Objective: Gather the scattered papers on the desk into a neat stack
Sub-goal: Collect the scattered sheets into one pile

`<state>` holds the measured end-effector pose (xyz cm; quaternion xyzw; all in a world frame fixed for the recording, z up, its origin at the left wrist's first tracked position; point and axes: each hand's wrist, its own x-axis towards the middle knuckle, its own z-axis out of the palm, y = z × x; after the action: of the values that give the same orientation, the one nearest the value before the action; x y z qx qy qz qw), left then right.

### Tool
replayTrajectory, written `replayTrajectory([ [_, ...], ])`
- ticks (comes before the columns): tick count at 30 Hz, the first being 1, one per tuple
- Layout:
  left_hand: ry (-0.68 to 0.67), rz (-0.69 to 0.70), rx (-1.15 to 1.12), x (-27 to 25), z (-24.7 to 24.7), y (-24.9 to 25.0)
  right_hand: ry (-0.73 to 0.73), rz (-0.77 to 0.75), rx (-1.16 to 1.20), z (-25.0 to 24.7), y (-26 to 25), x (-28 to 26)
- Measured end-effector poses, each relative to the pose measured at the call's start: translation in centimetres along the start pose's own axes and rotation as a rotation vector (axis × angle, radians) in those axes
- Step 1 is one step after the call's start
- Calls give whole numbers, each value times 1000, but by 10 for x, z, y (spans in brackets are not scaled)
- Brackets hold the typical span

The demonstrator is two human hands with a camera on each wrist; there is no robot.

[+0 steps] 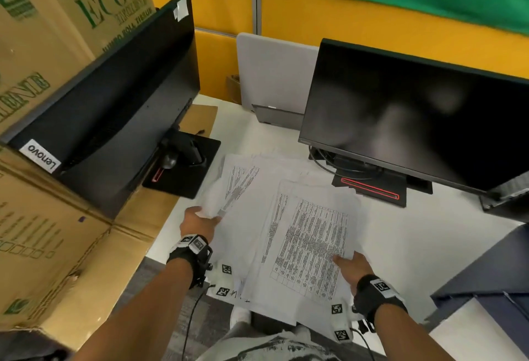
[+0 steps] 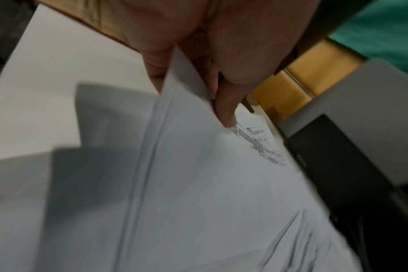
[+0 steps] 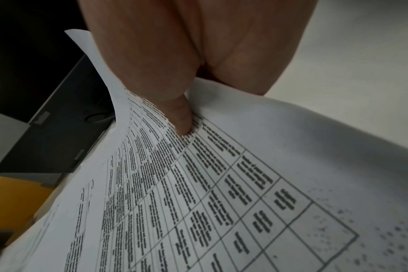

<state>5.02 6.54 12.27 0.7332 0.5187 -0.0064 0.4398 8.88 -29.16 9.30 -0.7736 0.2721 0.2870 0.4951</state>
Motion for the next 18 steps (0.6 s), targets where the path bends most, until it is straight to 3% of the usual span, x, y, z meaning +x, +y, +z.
replayTrajectory([
  [3,-3,-100,-196,5,-13,4,-9,-4,1,0,-1,0],
  [7,-264,-138,-64,4,-27,12,-20,-14,0,2,2,5],
  [9,-235,17,118,4,-30,18,-30,-19,-2,1,3,7],
  [11,-75,246,293,5,-34,24,-36,-19,-10,0,5,8],
  [13,-12,372,318,6,-38,29,-46,-22,-14,-1,6,10],
  [18,-302,176,205,11,-40,30,-57,-22,1,0,6,8],
])
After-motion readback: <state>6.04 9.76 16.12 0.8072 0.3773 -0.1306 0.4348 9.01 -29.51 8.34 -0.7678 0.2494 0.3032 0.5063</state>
